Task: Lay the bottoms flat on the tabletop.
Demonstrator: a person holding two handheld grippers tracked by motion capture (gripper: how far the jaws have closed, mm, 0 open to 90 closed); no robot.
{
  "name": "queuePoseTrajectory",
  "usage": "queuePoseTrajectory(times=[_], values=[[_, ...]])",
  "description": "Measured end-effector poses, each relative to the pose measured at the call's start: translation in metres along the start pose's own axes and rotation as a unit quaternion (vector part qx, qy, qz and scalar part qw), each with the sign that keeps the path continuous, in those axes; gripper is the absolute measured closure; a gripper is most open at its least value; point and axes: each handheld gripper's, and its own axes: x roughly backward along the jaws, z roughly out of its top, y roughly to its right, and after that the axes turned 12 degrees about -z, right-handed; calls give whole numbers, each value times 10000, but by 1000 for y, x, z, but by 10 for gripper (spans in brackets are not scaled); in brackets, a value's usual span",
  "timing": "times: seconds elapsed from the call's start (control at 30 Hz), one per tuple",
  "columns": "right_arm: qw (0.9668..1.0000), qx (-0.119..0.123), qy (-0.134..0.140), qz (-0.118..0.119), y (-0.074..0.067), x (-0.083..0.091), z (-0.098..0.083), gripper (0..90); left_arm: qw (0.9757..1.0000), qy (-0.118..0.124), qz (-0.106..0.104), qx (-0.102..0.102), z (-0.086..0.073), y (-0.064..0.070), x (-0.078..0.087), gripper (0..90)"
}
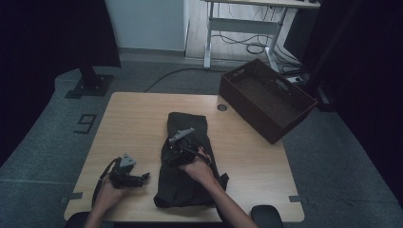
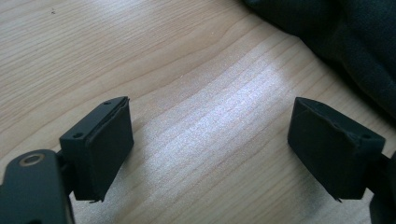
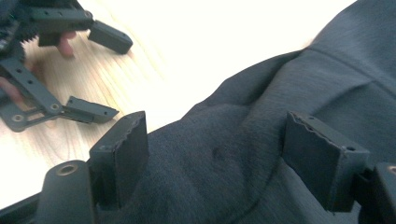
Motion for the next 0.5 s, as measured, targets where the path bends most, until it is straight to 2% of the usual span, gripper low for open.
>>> queuePoseTrajectory(times=[0.13, 0.33, 0.43, 0.5], values=[[9997, 1, -205, 117, -6, -18, -3, 225, 10000, -2, -4, 5, 0, 0, 0, 140], [9990, 111, -438, -67, -18, -42, -11, 174, 10000, -3, 1, 8, 0, 0, 0, 140], [9981, 285, -483, -271, -23, -45, -12, 238, 10000, -4, 1, 9, 0, 0, 0, 140], [9959, 506, -555, -498, -26, -46, -13, 357, 10000, -4, 4, 10, 0, 0, 0, 140]])
